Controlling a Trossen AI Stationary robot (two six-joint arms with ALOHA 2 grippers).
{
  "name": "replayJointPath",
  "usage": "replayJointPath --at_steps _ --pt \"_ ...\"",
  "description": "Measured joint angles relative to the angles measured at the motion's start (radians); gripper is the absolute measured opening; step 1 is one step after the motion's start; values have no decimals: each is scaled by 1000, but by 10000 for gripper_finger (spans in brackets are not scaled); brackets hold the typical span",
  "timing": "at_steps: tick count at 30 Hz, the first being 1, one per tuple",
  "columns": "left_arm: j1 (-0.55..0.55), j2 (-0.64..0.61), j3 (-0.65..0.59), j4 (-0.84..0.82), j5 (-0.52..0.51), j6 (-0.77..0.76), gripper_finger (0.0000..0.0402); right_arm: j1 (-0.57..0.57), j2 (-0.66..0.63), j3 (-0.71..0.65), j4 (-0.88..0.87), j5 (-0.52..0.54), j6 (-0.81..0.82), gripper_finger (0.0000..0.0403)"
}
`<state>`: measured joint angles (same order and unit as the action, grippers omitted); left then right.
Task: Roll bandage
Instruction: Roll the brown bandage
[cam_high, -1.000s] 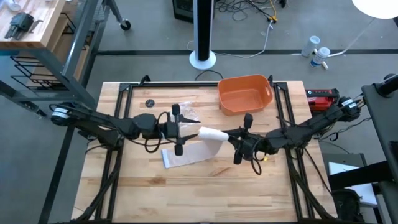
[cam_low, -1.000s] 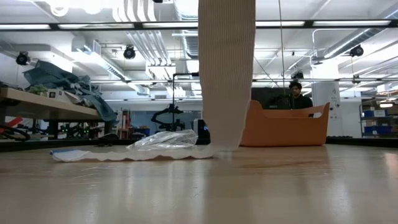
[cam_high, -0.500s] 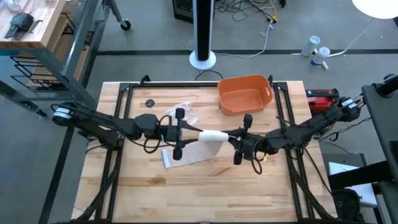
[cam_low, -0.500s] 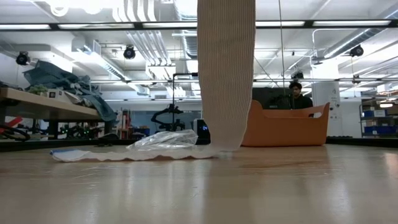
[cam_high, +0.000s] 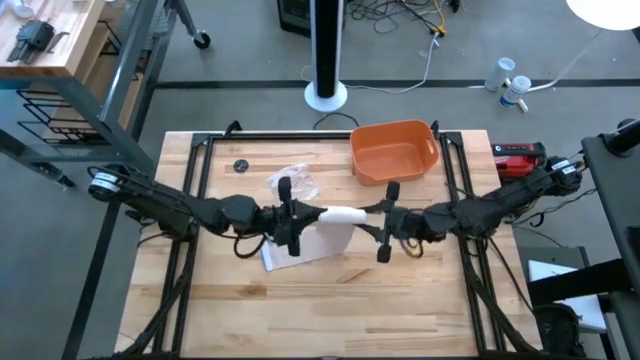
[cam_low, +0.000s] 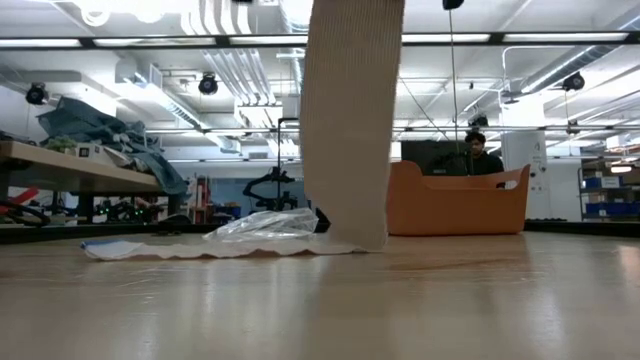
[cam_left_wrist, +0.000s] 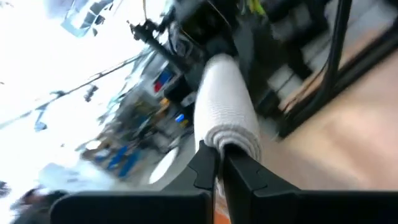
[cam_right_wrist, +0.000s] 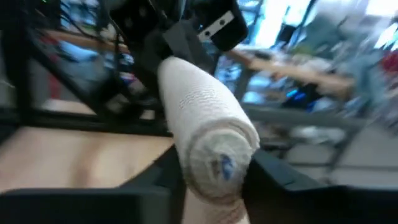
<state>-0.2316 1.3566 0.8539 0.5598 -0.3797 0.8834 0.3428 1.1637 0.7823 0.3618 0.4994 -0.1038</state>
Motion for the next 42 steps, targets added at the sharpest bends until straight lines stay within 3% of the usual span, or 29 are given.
replayJointPath --at_steps 5,8,13,19,24,42 --pt "-17 -25 0 -10 -41 160 1 -70 -90 0 -153 -230 211 203" --pt "-25 -43 0 -7 -34 258 1 -102 -129 0 -228 -300 286 228" --pt "-35 -46 1 -79 -22 449 0 -123 -186 0 -283 -299 326 257" --pt "-41 -17 1 -102 -34 621 0 -105 -198 0 -314 -236 134 273" --pt "-42 5 1 -78 -142 807 0 -101 -149 2 -320 -177 51 274" --pt "-53 12 1 -6 -124 821 0 -99 -32 77 -260 -133 -71 263"
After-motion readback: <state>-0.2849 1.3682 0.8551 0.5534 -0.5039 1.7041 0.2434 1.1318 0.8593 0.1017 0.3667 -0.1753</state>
